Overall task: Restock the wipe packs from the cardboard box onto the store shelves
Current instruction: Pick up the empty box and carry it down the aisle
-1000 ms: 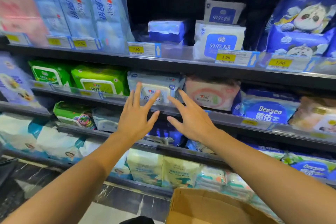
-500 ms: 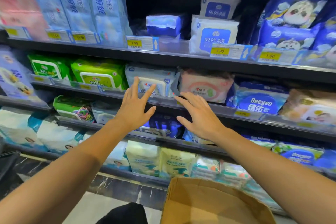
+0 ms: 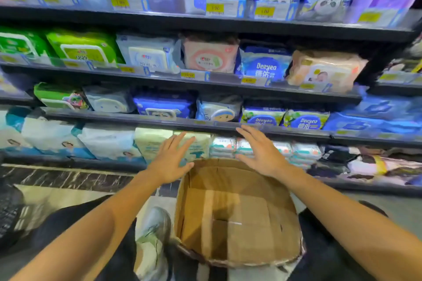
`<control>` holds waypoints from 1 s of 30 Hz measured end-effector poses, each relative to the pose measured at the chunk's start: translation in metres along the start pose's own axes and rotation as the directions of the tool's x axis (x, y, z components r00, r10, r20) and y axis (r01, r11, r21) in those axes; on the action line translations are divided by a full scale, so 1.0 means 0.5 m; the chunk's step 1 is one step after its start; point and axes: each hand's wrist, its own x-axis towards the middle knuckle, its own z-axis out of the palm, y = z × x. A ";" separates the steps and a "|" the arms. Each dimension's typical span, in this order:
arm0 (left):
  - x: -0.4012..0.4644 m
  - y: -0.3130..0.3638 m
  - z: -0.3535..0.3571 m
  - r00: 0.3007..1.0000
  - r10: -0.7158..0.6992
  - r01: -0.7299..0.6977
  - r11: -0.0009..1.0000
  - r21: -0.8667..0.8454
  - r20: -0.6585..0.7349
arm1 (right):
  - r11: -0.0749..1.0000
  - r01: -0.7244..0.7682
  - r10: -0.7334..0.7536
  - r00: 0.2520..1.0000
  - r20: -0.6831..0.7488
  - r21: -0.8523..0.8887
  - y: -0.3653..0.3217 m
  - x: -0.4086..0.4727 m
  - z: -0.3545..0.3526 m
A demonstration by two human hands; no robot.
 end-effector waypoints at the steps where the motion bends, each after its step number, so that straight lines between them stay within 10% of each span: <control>1: -0.016 0.007 0.027 0.999 -0.014 0.014 1.000 -0.003 0.032 | 0.998 -0.055 0.055 0.998 0.030 0.013 0.006 -0.027 0.017; 10: -0.111 -0.006 0.271 0.939 -0.150 0.174 0.983 -0.051 0.311 | 0.938 -0.343 0.313 0.900 0.304 0.052 0.065 -0.296 0.181; 19: -0.152 -0.024 0.351 0.707 -0.246 0.403 0.910 -0.092 0.663 | 0.881 -0.472 0.440 0.778 0.449 -0.046 0.154 -0.355 0.301; 30: -0.166 0.001 0.326 0.703 -0.237 0.575 0.745 -0.339 0.670 | 0.869 -0.492 0.434 0.700 0.567 -0.057 0.128 -0.411 0.230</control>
